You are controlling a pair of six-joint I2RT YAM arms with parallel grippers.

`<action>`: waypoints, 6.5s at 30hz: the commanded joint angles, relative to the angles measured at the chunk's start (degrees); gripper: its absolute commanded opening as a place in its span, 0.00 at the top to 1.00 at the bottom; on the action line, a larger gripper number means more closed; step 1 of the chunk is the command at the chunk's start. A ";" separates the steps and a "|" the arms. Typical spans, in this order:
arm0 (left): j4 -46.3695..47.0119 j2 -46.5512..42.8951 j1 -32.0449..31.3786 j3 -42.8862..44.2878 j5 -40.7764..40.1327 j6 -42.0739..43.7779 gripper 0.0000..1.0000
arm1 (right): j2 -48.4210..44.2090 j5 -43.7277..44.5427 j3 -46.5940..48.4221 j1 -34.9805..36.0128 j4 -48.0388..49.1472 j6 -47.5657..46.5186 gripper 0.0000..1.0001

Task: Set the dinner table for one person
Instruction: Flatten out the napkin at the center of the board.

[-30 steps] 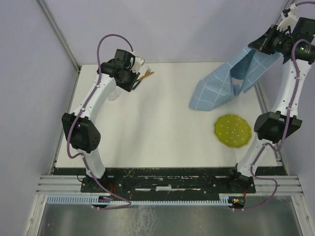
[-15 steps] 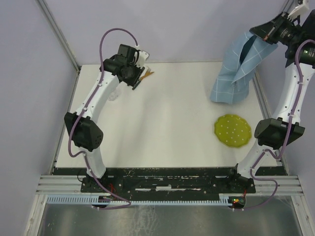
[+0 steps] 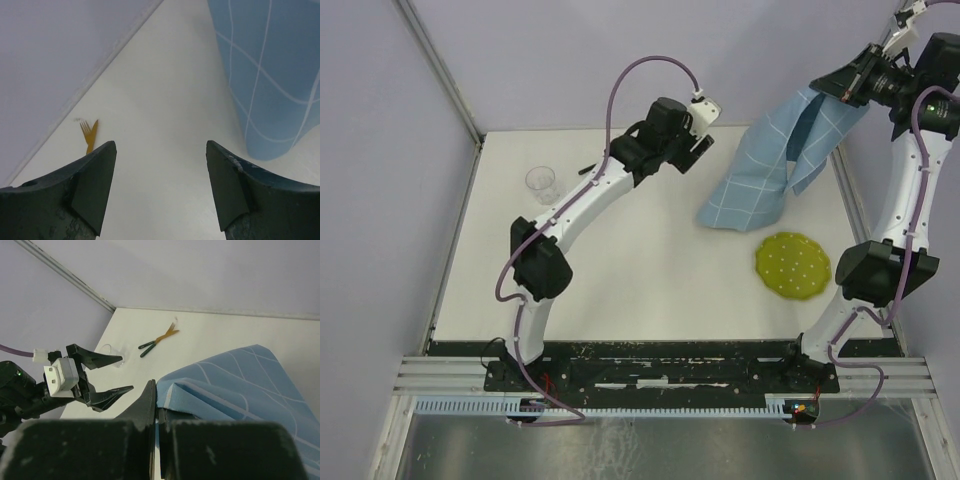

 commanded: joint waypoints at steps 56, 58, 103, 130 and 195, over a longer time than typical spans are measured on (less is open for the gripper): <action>27.57 7.96 -23.14 0.25 -9.64 -12.88 0.05 | -3.41 26.71 -4.08 7.44 -13.64 -22.79 0.98; 29.14 9.21 -23.50 0.53 -10.28 -11.81 0.05 | -3.48 26.66 -4.20 7.40 -13.49 -22.63 0.98; 28.76 -8.54 -8.53 -5.72 -24.05 36.12 0.90 | -4.93 24.83 -6.56 10.54 -10.38 -22.01 0.98; 25.85 -19.01 -8.97 -23.99 -28.20 36.26 0.91 | -5.91 35.85 -14.02 10.78 -14.02 -30.69 0.98; 24.97 -19.85 -6.09 -22.51 -42.38 33.48 0.89 | -11.72 12.72 -1.43 12.29 -10.86 -24.86 0.98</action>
